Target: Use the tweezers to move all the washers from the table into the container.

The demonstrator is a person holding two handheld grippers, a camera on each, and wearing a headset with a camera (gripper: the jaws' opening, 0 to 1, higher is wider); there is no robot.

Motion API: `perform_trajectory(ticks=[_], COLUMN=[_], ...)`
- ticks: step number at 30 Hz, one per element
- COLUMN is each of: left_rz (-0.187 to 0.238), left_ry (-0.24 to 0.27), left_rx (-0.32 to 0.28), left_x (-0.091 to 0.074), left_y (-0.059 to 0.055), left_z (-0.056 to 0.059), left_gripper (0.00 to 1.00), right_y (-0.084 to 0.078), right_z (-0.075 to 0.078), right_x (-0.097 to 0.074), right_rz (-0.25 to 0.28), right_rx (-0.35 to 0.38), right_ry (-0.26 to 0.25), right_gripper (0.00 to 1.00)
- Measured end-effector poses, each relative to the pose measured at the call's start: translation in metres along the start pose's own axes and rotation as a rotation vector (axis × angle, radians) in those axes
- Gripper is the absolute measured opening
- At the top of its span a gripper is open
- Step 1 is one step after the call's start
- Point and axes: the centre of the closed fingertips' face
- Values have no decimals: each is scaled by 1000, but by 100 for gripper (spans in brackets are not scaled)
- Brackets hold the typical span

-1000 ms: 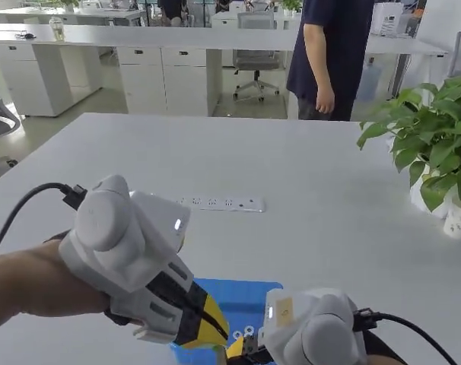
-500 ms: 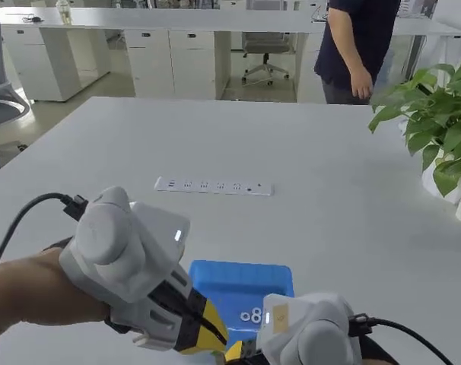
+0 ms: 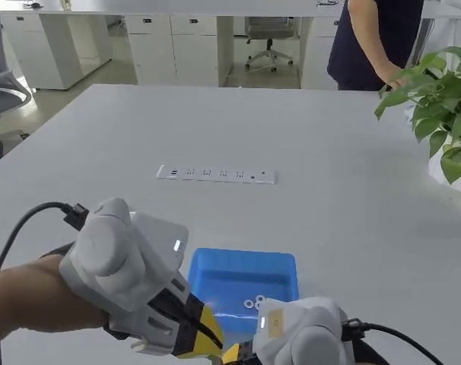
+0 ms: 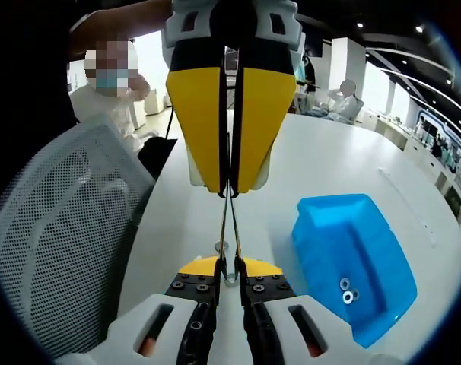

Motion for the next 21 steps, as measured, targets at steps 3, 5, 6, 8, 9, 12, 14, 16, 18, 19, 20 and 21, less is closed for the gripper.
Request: perform_trajectory(ticks=[3, 5, 6, 8, 9, 12, 14, 16, 18, 19, 20, 21], left_rz=[-3, -5, -5, -8, -9, -12, -14, -14, -13, -12, -14, -15], left_ry=[-1, -3, -3, -4, -4, -4, -5, -3, -2, -3, -5, -6], left_rx=[-5, -9, -10, -12, -12, -15, -15, -18, -20, -21, -20, -18], left_x=[2, 2, 3, 4, 4, 5, 6, 7, 8, 8, 9, 9], left_y=[-3, -5, -5, -7, -7, -10, -11, -12, -13, -13, -14, -14], left_z=[1, 1, 1, 1, 1, 1, 2, 1, 0, 0, 1, 0], left_gripper=[4, 4, 4, 4, 4, 4, 4, 4, 4, 4, 4, 4], right_y=[-2, -3, -3, -4, -4, -6, -7, -8, -8, -8, -9, -10], right_z=[-1, -2, -3, -3, -3, -4, -5, -5, -4, -5, -5, -5], right_x=[3, 5, 5, 7, 7, 9, 11, 12, 13, 13, 13, 14], right_rz=[-1, -4, -4, -5, -6, -10, -12, -13, -15, -16, -18, -18], right_rx=[3, 4, 3, 5, 6, 5, 3, 6, 9, 9, 10, 10], right_ry=[5, 9, 12, 15, 17, 25, 28, 30, 32, 34, 37, 37], right_gripper=[12, 12, 12, 12, 12, 12, 12, 12, 12, 12, 12, 12])
Point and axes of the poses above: the centre of the closed fingertips' face, and the gripper's own axes: x roughly forward along the fingers, z roughly to its right, y roughly out of its top, and after that the axes turned 6 degrees about -y, right-handed
